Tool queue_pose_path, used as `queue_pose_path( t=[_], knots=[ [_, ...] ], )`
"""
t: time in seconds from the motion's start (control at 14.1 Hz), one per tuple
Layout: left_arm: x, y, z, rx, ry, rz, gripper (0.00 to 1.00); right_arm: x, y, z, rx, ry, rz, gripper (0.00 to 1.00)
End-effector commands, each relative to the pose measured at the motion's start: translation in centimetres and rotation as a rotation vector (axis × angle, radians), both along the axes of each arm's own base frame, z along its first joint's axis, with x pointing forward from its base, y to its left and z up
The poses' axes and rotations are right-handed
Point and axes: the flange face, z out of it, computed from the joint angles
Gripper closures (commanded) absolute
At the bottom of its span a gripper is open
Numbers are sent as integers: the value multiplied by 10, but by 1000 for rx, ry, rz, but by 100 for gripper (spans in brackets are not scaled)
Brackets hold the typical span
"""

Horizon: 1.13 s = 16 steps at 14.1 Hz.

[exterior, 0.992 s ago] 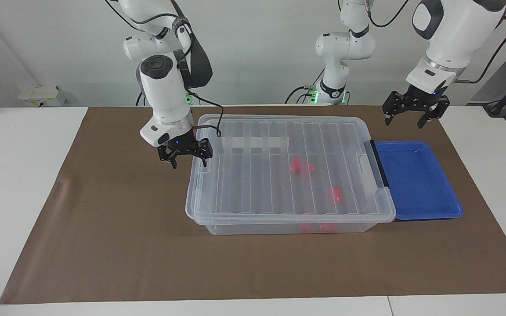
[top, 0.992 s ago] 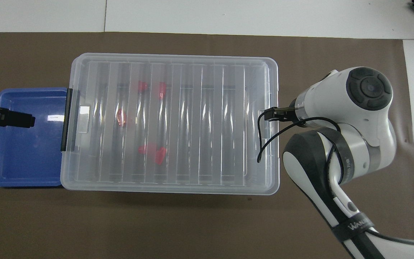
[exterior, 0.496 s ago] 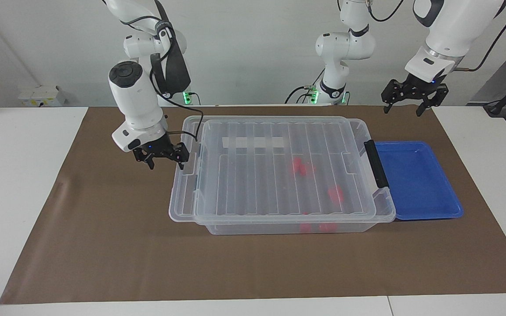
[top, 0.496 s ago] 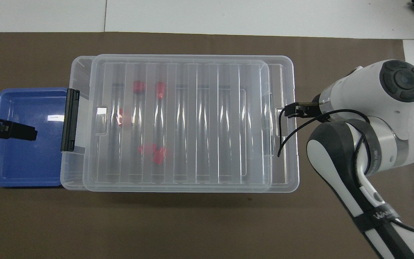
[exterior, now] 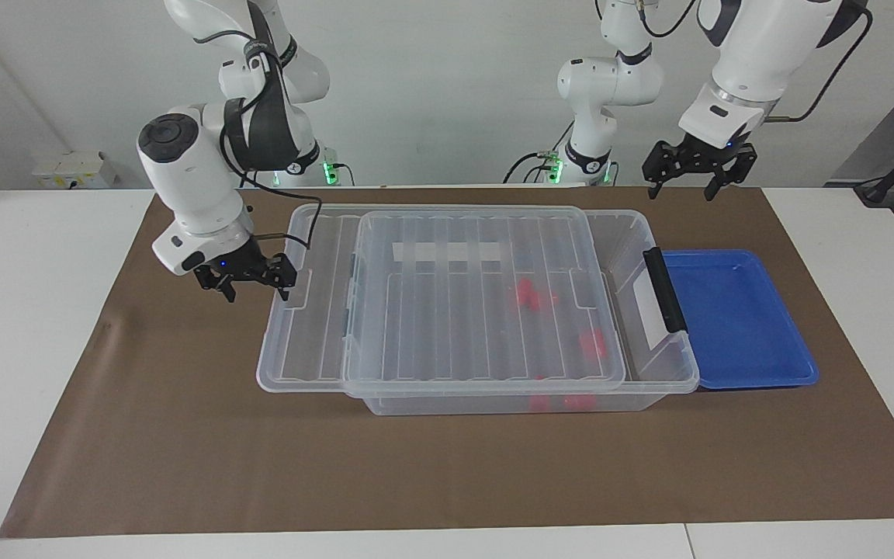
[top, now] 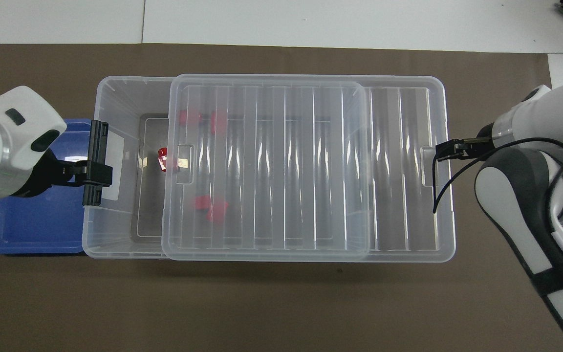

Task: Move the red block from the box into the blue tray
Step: 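Slide the lid with the right gripper while the left gripper reaches in, then grasp a red block inside the box with the left gripper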

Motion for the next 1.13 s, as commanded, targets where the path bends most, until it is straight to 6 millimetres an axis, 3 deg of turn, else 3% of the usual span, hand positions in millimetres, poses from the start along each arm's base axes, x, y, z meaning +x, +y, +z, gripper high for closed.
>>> queue_pose_path(
  t=[0.0,0.21,0.64,0.85,1.06],
  knots=[
    [8,-14,-41,-28,-50,91,0,-9,-20,1,-3,10,21,0],
    [29,-35,-82,-48,-83,118,0,-9,-39,2,-4,8,46,0],
    [43,-39,-138,-81,-137,213,0,-14,-73,3,-2,25,42,0],
    [50,-35,-146,-87,-150,224,0,-15,-69,12,-4,11,43,0],
    [45,-29,-181,-96,-168,247,0,-16,-65,21,-7,4,44,0]
  ],
)
